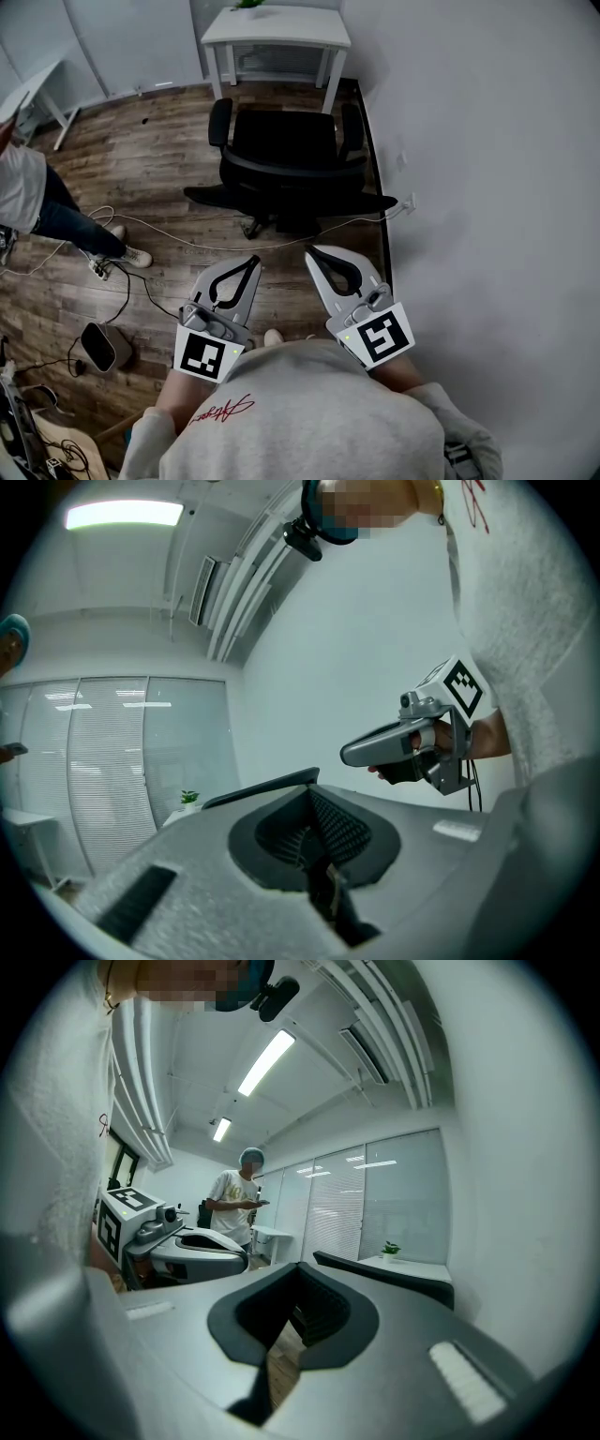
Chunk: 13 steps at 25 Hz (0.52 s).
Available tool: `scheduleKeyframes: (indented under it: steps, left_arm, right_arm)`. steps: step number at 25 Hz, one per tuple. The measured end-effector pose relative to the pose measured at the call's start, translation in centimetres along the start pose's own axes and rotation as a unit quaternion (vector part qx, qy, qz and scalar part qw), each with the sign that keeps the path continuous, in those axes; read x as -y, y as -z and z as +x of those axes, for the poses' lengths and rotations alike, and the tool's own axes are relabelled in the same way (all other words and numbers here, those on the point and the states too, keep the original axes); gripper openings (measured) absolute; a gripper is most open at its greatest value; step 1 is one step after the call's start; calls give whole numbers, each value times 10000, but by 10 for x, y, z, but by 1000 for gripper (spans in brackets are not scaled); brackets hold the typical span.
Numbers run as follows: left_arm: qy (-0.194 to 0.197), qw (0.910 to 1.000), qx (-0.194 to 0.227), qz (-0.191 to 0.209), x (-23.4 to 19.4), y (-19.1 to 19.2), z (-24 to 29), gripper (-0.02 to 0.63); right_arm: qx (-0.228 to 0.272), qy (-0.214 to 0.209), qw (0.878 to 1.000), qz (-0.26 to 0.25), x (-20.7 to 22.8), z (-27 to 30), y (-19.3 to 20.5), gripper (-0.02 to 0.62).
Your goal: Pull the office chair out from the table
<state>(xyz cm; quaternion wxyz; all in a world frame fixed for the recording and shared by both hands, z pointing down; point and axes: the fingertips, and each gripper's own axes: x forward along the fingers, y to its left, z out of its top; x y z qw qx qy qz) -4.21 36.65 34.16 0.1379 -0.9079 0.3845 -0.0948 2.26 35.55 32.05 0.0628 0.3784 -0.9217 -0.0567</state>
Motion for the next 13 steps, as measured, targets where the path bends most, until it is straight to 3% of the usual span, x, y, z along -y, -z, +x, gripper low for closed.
scheduleKeyframes:
  steps: [8, 13]
  left_arm:
    - [8, 10000, 3, -7, -1, 2, -1, -5]
    - [30, 10000, -16, 8, 1, 5, -1, -5]
  right_arm:
    - [-21, 27, 10000, 44, -3, 2, 2, 2]
    - [281, 94, 9995, -74, -3, 5, -7, 2]
